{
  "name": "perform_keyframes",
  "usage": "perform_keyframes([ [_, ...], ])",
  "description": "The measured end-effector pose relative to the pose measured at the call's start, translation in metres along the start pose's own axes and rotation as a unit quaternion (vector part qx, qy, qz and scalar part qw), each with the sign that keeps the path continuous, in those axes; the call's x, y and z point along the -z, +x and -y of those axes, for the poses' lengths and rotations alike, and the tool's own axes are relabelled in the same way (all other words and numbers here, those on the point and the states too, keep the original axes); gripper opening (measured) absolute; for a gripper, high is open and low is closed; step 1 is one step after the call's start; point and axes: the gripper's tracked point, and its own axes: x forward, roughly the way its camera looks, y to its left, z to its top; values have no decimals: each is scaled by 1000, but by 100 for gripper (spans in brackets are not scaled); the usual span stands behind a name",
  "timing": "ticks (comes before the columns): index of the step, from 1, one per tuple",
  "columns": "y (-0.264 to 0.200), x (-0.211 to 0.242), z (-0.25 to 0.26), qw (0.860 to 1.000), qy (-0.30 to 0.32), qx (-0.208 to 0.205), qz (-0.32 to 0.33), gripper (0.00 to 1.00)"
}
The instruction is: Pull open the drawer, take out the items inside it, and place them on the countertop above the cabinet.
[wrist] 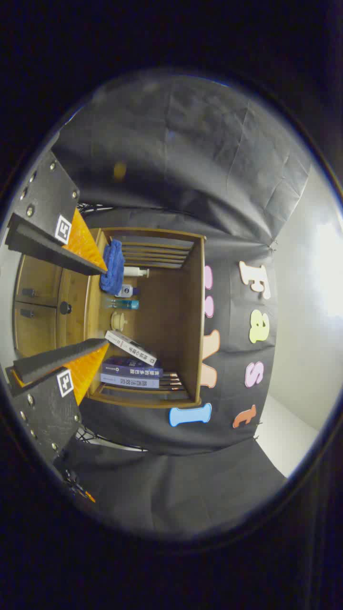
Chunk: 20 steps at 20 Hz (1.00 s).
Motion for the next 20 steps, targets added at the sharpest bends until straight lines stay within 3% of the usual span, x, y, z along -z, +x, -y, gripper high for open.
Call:
perform_keyframes([
  [5,3,2,-1,1000,10,1,-4,85],
  [14,3,1,20,999,1,51,3,85],
  [16,5,4,28,997,-9,71,-1,94],
  [18,7,11,34,996,-26,88,-12,94],
  [20,12,25,27,996,-28,80,-31,94],
])
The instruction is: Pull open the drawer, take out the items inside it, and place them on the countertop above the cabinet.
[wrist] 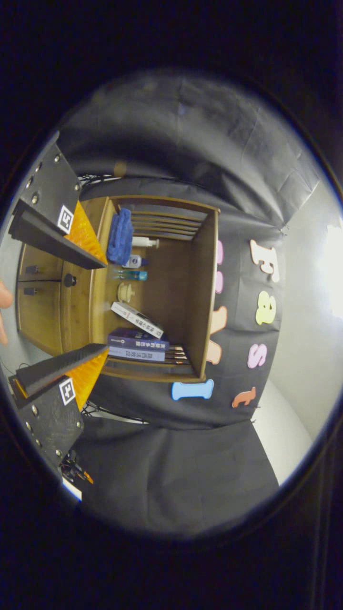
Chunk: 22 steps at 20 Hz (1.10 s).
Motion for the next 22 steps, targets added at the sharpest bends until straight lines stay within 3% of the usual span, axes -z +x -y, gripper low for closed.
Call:
perform_keyframes([
  [5,18,22,-4,1000,-15,10,-19,94],
  [7,24,25,-19,1000,-20,-4,-12,94],
  [11,46,33,-37,1000,9,-23,-7,94],
  [22,112,106,-88,995,39,-38,-79,94],
])
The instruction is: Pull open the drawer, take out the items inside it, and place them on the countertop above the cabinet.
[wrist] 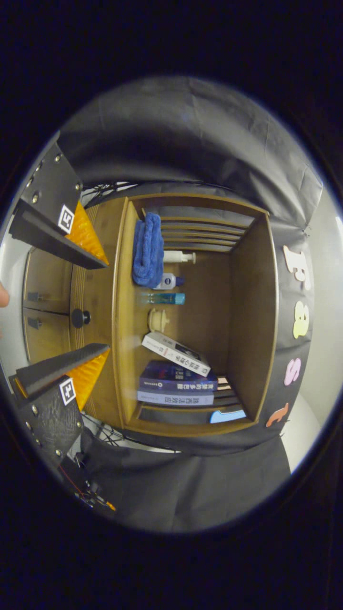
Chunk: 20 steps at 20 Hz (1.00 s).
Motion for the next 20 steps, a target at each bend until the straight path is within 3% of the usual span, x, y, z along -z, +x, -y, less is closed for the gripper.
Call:
perform_keyframes([
  [6,44,46,-8,998,40,-16,-40,94],
  [9,68,73,14,996,45,21,-70,90],
  [11,83,90,16,995,49,20,-90,89],
  [15,105,113,28,990,25,37,-130,72],
  [17,110,118,25,990,18,30,-139,66],
  [18,112,122,38,989,12,51,-141,67],
  [20,116,120,36,989,27,39,-139,44],
])
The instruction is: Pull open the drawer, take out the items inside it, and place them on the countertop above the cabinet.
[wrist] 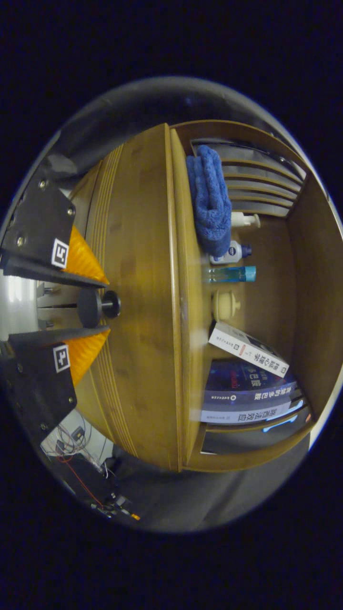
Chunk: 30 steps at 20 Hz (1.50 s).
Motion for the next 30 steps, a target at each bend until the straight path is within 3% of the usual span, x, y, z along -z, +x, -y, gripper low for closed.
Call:
perform_keyframes([
  [2,2,-2,1,1000,11,-8,5,44],
  [6,2,0,-1,1000,15,-9,6,34],
  [11,-6,2,-1,1000,17,4,-1,34],
  [24,-115,41,13,998,24,49,-1,34],
  [30,-137,55,17,997,30,72,-22,34],
])
